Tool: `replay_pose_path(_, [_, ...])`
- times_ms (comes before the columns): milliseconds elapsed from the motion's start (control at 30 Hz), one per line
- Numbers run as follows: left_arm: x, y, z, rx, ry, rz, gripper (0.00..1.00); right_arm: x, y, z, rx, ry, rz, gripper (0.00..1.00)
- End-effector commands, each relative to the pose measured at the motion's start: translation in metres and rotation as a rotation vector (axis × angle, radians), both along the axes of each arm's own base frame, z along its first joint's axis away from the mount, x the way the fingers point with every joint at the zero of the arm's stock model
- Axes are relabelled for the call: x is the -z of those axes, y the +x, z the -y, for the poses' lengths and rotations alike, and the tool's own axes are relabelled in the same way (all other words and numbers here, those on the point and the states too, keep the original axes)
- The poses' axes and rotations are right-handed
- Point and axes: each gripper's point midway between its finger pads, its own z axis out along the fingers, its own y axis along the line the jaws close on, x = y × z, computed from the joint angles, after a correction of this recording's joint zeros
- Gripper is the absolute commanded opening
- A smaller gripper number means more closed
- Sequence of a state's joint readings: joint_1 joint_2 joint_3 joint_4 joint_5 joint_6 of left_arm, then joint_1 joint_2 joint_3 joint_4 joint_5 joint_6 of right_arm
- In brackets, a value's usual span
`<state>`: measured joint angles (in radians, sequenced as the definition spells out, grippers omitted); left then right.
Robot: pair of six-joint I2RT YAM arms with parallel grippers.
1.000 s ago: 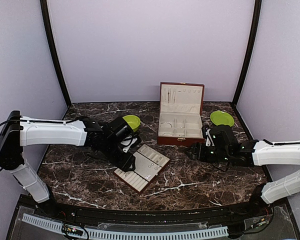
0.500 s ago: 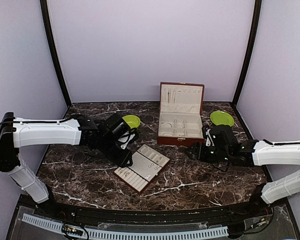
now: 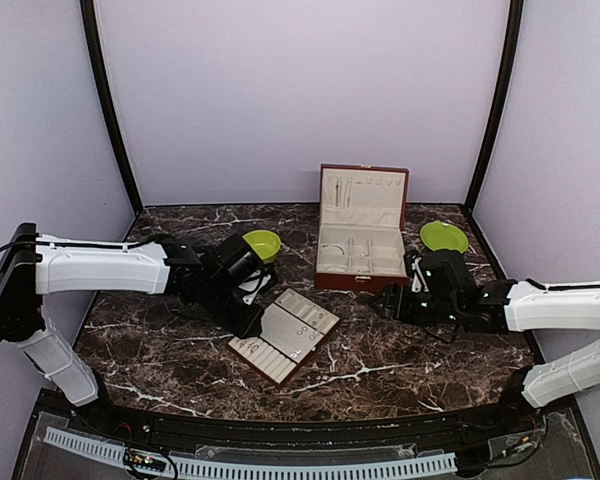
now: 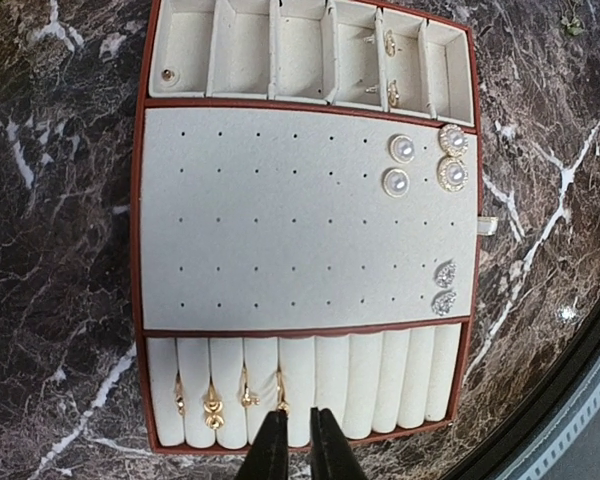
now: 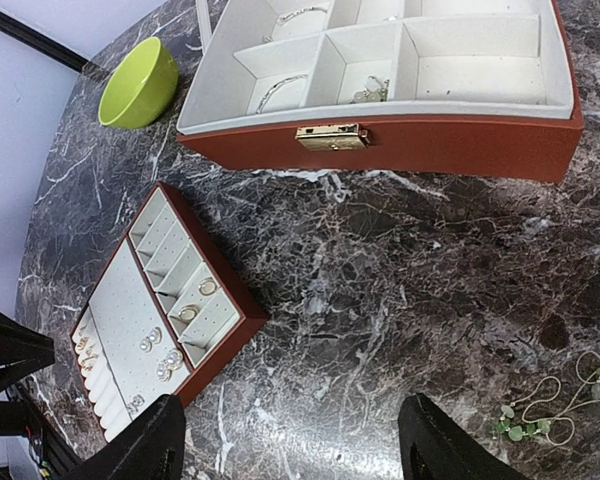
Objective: Organize the mixed jewelry
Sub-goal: Adjust the ring on the ring tray.
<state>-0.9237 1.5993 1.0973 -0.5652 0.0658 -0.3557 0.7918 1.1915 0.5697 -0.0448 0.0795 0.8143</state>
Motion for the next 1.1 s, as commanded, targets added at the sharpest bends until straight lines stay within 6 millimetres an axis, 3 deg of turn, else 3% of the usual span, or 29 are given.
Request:
replay_pose_path(0, [0.013, -0.004, -0.003, 0.006, 0.029, -0.017, 0.11, -0.007, 0.006, -0.004, 0.007, 0.033, 0.019, 0.74])
replay_pose_path(1067, [0.042, -0.013, -0.009, 0.011, 0.062, -0.073, 0.02, -0.003, 0.006, -0.005, 0.012, 0.04, 0.016, 0.74])
